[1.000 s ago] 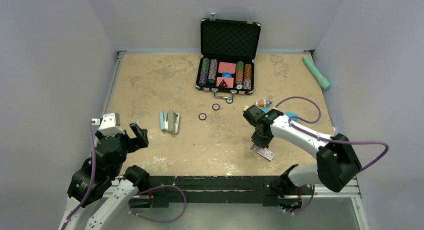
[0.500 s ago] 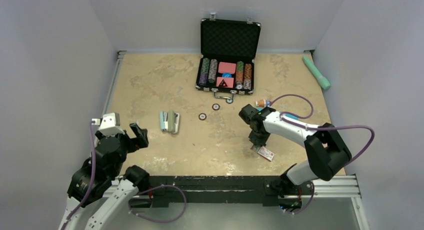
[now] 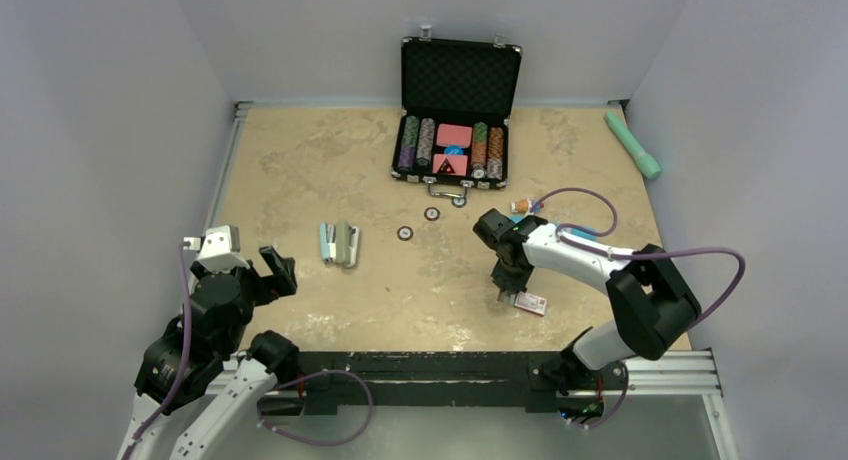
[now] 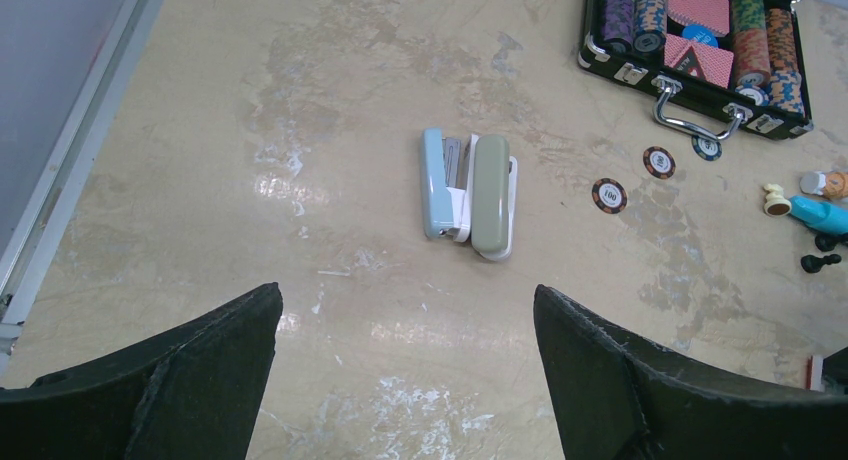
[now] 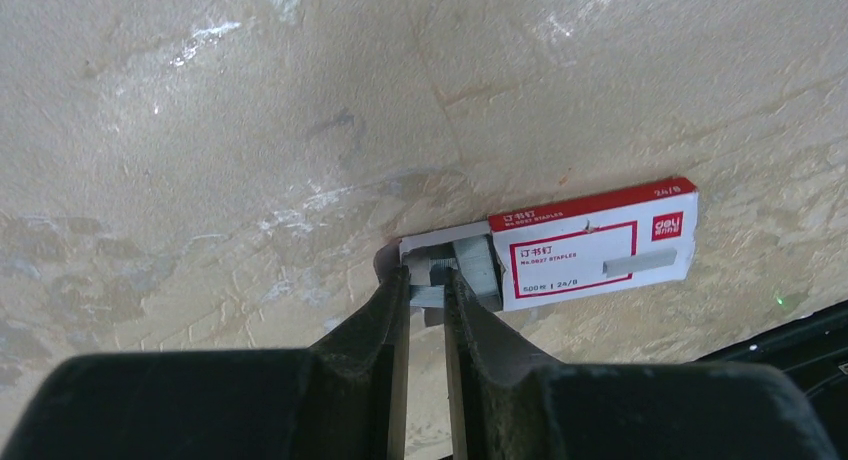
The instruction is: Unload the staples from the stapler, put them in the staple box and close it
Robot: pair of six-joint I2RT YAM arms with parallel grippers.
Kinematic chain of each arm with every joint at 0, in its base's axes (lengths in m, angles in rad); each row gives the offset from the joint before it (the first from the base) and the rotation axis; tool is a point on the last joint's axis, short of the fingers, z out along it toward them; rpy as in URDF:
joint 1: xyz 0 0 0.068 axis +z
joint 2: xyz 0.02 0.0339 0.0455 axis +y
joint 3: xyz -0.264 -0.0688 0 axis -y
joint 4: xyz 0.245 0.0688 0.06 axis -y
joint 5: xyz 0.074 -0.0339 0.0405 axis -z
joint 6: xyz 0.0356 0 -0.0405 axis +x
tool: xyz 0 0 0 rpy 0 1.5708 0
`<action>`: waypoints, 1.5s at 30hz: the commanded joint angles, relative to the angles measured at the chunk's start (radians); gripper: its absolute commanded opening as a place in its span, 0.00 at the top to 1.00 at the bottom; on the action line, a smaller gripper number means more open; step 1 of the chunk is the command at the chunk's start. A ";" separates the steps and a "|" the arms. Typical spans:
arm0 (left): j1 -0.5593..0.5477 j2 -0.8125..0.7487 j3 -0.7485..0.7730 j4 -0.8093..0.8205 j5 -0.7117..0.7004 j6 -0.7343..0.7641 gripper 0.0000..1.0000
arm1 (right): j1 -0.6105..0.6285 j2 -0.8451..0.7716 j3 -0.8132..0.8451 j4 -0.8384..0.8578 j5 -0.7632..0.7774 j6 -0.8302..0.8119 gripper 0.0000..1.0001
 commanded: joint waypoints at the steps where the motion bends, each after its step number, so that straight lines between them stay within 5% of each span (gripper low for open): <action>1: 0.006 0.016 0.013 0.014 -0.006 0.006 0.01 | 0.023 -0.011 0.005 -0.002 -0.010 0.002 1.00; 20: 0.006 0.018 0.012 0.014 -0.003 0.007 0.01 | 0.056 -0.074 -0.021 -0.037 -0.043 -0.005 1.00; 45: 0.007 0.018 0.012 0.015 0.000 0.009 0.01 | 0.086 -0.067 0.018 -0.146 0.018 0.178 1.00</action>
